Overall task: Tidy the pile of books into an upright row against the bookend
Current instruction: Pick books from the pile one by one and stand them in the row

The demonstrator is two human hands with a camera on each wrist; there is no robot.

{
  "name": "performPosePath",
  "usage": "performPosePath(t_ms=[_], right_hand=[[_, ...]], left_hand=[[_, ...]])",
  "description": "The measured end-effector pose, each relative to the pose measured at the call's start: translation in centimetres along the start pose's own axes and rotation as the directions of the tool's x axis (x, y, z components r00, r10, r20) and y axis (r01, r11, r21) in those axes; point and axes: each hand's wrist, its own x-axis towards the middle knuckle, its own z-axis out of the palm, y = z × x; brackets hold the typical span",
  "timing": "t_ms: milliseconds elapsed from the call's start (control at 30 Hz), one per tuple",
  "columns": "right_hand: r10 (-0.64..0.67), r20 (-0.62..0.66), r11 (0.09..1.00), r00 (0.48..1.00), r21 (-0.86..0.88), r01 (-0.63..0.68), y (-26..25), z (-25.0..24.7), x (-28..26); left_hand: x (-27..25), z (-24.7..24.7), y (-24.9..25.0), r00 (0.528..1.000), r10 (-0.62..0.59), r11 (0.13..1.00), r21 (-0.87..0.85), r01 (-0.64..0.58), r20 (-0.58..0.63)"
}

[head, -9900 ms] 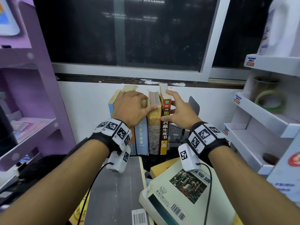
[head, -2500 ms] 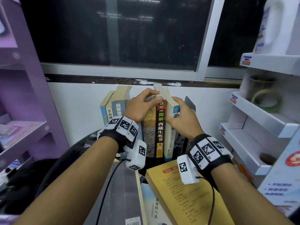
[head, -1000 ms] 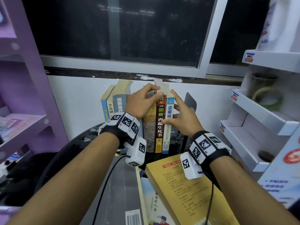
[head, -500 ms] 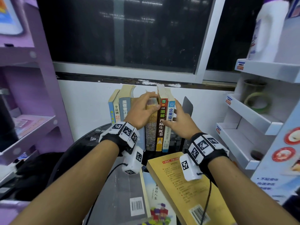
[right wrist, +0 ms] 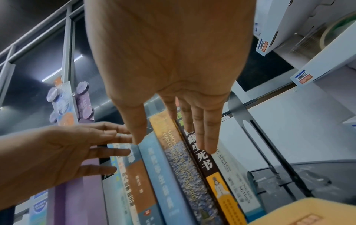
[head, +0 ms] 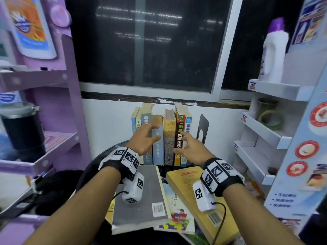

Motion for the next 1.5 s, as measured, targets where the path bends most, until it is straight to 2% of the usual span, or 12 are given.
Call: performPosePath(t_ms=[200, 367, 400, 467, 533, 633, 833, 967, 1100, 1167, 1333, 1500], right_hand=[[0.073, 0.161, 0.997, 0.984, -0.037, -0.068, -1.5, 2.5, -0.3], [0.139, 0.240, 0.990, 0.961, -0.069, -0.126, -2.3, 5.0, -0.2], [0.154, 0.259, 0.987, 0.954, -0.077, -0.139, -2.4, 5.5, -0.1], [0.179, 0.284, 0.982, 0.942, -0.103, -0.156, -2.6, 6.5, 0.1], [0.198, 0.301, 0.977, 0.933, -0.136, -0.164, -2.7, 7.3, 0.3], [0.237, 0.298, 0.969, 0.925, -0.146, -0.202, -2.9, 8.1, 0.5], [0.314, 0.309, 0.945, 0.898, -0.187, -0.267, -3.2, 9.1, 1.0], [0.338, 0.315, 0.929, 0.887, -0.259, -0.263, -3.4, 9.4, 1.3], [0.347, 0.320, 0.918, 0.882, -0.309, -0.249, -3.7, 9.6, 1.3], [0.358, 0.317, 0.912, 0.878, -0.322, -0.255, -3.6, 9.7, 1.3], [0.402, 0.317, 0.901, 0.859, -0.305, -0.309, -3.1, 10.5, 1.4], [0.413, 0.318, 0.905, 0.854, -0.246, -0.346, -3.1, 10.6, 1.6]], left_hand=[[-2.9, -1.3, -2.1, 0.970, -0.237, 0.971, 0.005, 0.237, 0.059], [-4.9, -2.0, -3.7, 0.907, -0.404, 0.914, 0.005, 0.406, 0.118], [-4.9, -2.0, -4.6, 0.896, -0.424, 0.905, 0.022, 0.425, 0.131], [-3.3, -0.9, -9.5, 0.865, -0.483, 0.875, 0.049, 0.481, 0.133], [-3.6, -0.8, -10.0, 0.844, -0.518, 0.855, 0.089, 0.510, 0.139], [-6.0, -1.8, -6.4, 0.811, -0.557, 0.830, 0.142, 0.539, 0.178], [-6.5, -1.5, -7.4, 0.734, -0.650, 0.760, 0.185, 0.624, 0.197], [-6.6, -1.4, -7.8, 0.714, -0.668, 0.744, 0.203, 0.637, 0.208], [-6.6, -1.3, -7.9, 0.654, -0.712, 0.702, 0.232, 0.673, 0.256], [-6.7, -1.1, -7.9, 0.657, -0.716, 0.698, 0.276, 0.661, 0.237], [-6.5, -1.1, -8.1, 0.701, -0.685, 0.722, 0.308, 0.619, 0.198], [-6.3, -1.8, -7.8, 0.769, -0.625, 0.769, 0.275, 0.577, 0.134]])
